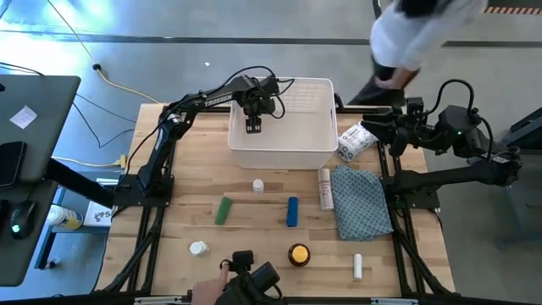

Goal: Pick & place medical supplies in basket/bin
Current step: Put the orange medicine bottle into the white bin

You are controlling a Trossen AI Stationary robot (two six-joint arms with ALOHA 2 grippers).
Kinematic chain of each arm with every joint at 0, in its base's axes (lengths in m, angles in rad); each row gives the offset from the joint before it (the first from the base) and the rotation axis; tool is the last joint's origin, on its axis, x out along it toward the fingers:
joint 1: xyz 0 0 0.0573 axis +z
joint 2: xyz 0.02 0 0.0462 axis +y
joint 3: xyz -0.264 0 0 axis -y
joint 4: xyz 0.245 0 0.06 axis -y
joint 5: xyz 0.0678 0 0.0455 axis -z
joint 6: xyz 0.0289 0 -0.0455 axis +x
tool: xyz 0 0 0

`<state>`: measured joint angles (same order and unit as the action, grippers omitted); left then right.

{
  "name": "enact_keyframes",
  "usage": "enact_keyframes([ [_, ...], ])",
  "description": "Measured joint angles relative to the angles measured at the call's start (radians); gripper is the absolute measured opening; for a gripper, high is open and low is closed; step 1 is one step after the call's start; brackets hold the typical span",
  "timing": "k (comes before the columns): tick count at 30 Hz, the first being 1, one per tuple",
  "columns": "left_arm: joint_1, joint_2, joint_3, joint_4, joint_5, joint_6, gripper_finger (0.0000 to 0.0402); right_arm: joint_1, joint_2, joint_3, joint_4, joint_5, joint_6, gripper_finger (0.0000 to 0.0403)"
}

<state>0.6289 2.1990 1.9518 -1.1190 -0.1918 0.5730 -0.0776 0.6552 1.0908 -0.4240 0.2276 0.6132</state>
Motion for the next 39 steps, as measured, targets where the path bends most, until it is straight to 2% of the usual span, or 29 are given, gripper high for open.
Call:
enact_keyframes([
  [7, 0.000, 0.000, 0.000, -0.008, -0.045, 0.038, 0.0257, 0.000, 0.000, 0.000, -0.001, -0.018, 0.010, 0.0189],
  [26, 0.000, 0.010, -0.001, 0.007, -0.035, 0.052, 0.0258, 0.000, 0.000, 0.000, -0.001, -0.029, 0.010, 0.0189],
  [39, -0.001, 0.010, -0.001, 0.020, -0.050, 0.032, 0.0310, 0.000, 0.000, 0.000, -0.001, -0.052, 0.008, 0.0189],
])
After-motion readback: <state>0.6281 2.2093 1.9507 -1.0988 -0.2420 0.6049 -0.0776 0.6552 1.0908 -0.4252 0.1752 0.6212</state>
